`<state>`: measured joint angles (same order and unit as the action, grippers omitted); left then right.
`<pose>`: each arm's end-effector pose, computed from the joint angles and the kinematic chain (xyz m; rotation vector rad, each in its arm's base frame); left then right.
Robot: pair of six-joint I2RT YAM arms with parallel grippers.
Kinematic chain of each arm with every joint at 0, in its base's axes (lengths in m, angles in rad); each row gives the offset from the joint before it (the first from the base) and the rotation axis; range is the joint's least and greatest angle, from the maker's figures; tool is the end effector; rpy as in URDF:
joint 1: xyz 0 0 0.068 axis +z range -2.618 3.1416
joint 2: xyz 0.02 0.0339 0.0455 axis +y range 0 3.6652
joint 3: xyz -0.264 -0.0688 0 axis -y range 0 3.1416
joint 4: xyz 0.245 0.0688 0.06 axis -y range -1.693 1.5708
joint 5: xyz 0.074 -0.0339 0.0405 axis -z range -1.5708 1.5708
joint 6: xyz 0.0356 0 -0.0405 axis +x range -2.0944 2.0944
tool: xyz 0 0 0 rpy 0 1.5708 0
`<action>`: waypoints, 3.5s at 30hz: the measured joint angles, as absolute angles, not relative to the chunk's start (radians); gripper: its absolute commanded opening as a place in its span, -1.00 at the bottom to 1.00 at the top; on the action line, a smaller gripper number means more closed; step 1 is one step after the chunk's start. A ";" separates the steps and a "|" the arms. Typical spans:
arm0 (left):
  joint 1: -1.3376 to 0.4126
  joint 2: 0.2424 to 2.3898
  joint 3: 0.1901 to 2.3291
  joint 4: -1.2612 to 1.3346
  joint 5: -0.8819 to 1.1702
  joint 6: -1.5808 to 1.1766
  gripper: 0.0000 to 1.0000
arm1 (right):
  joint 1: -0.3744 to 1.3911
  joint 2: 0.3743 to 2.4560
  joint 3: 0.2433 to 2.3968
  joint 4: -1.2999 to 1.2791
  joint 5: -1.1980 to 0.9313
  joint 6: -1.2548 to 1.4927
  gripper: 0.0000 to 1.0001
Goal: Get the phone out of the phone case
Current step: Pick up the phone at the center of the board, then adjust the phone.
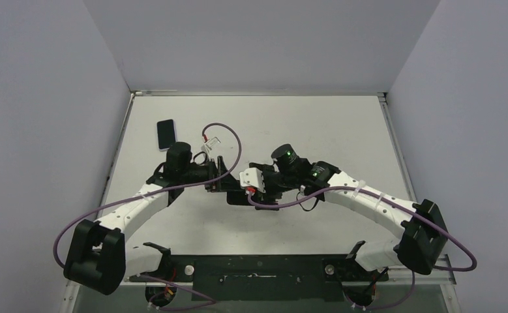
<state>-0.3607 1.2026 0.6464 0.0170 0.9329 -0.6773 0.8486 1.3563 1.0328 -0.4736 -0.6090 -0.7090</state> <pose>0.2205 -0.1137 0.2325 0.2716 2.2565 -1.5701 0.1746 0.2290 0.2766 -1.8251 1.4302 0.7864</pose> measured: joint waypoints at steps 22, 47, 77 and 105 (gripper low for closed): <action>-0.361 1.253 0.645 0.100 1.027 -0.716 -1.00 | 0.884 1.397 1.102 -0.509 -0.538 -0.830 -0.35; -0.360 0.801 0.290 0.418 0.411 -1.103 -1.00 | 0.648 0.873 0.703 0.186 -0.336 0.132 1.00; -0.786 0.900 0.187 0.952 -0.277 -1.302 -1.00 | 0.761 1.187 0.508 0.763 -0.266 1.055 0.55; -0.915 1.093 0.214 1.220 -0.459 -1.330 -0.12 | 0.736 1.314 0.522 0.986 -0.418 1.203 -1.00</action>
